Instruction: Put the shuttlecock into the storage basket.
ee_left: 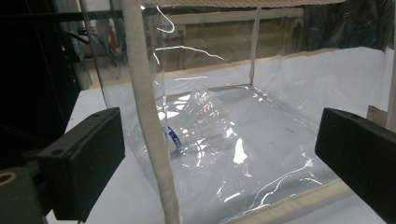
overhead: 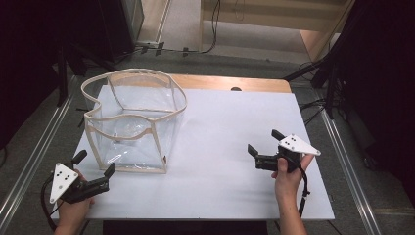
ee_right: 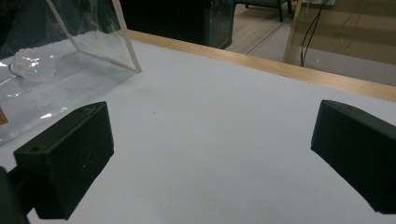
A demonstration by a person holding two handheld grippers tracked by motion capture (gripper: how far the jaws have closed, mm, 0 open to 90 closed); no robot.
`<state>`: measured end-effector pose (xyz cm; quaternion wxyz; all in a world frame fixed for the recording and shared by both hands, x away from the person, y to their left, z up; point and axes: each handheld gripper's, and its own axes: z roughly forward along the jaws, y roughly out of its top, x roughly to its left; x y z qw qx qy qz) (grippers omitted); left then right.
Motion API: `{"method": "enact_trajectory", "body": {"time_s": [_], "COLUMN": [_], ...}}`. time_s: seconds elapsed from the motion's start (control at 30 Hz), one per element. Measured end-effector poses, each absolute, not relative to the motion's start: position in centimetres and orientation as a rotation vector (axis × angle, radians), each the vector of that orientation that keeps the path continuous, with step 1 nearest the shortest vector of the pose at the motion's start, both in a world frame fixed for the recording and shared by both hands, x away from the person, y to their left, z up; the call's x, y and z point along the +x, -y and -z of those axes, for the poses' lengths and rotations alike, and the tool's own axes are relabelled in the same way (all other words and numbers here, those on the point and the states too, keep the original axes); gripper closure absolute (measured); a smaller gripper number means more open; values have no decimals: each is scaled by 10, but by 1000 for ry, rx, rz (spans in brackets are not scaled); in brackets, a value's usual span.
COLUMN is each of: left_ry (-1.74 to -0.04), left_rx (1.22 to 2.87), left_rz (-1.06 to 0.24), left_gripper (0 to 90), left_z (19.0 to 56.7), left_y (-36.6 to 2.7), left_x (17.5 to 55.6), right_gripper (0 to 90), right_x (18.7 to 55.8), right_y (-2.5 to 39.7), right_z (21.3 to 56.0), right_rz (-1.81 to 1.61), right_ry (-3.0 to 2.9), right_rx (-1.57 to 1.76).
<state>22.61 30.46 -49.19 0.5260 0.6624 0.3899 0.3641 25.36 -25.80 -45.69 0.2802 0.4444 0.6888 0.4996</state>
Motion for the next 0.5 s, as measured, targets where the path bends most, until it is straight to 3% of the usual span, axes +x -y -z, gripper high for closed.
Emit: {"method": "enact_trajectory", "body": {"time_s": [0.5], "left_ry": [-934], "left_rx": [1584], "left_rz": [-871], "left_gripper": [23], "left_z": [492], "left_y": [-305], "left_x": [226], "right_gripper": [0], "right_x": [244], "right_y": [279], "right_z": [462], "right_rz": [-1303], "right_ry": [-1822], "right_rx": [1219]}}
